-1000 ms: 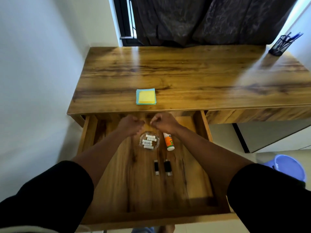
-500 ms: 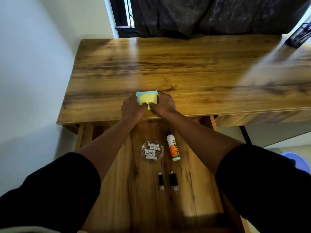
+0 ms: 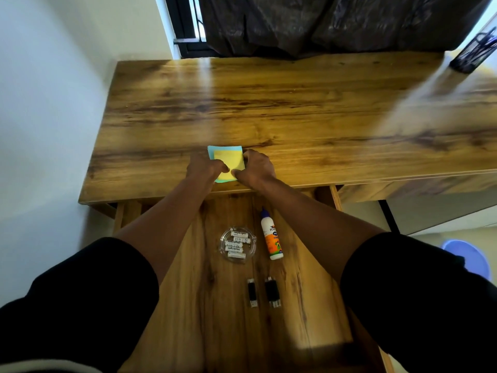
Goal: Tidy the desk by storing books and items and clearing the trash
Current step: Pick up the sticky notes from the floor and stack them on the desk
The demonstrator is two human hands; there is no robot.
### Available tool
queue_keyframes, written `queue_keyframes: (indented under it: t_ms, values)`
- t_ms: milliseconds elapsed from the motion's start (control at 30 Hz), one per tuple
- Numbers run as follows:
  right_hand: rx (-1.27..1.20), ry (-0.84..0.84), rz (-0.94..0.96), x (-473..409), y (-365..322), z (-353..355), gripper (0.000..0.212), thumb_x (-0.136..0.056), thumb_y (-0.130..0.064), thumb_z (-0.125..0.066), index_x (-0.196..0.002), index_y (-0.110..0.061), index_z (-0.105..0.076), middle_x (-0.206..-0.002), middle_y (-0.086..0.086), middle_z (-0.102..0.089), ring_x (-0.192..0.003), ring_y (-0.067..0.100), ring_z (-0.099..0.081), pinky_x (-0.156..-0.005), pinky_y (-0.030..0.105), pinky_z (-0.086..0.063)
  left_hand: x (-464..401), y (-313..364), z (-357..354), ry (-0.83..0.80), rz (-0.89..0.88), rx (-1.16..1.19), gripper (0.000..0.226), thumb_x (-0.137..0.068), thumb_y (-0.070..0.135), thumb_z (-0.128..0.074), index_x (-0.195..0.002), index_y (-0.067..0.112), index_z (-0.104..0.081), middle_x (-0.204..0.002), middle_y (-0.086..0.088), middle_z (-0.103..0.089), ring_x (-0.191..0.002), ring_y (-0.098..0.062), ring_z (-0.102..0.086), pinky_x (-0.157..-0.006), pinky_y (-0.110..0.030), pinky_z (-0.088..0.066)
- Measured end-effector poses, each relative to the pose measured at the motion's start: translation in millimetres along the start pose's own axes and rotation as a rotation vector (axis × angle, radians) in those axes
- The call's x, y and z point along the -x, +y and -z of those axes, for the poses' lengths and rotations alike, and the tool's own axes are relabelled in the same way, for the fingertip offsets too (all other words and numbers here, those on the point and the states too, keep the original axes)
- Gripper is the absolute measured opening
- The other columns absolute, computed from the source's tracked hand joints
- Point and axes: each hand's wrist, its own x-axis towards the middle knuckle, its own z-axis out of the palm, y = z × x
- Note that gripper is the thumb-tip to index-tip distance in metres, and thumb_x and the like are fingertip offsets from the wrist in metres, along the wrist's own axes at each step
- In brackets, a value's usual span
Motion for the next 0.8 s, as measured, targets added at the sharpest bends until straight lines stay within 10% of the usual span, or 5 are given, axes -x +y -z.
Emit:
queue_keyframes:
  t_ms: [433, 800]
  values:
    - [-0.311, -0.012, -0.075, 29.6, 13.9, 15.3, 0.074, -0.085, -0.031, -0.079, -0.146, -0.019, -0.039, -0.128, 0.006, -0.060, -0.115, 0.022, -0.059, -0.090, 0.036, -0.054, 35.9, -18.5, 2.9, -0.060, -0.108, 0.101, 0.068, -0.076, 0.005, -0.087, -0.135, 0.016, -0.056, -0.121, -0.004, -0.062, -0.108, -0.026, -0.066, -0.083, -0.043, -0.063]
    - [-0.428, -0.182, -0.115, 124.3, 45.6, -5.4, 0.054, -0.076, -0.016, -0.087, -0.124, -0.021, -0.061, -0.116, 0.003, -0.070, -0.105, 0.022, -0.069, -0.088, 0.048, -0.061, 116.2, -114.3, 36.9, -0.247, -0.116, 0.128, 0.054, -0.077, -0.002, -0.084, -0.126, 0.005, -0.062, -0.118, -0.013, -0.070, -0.090, -0.023, -0.069, -0.057, -0.029, -0.059]
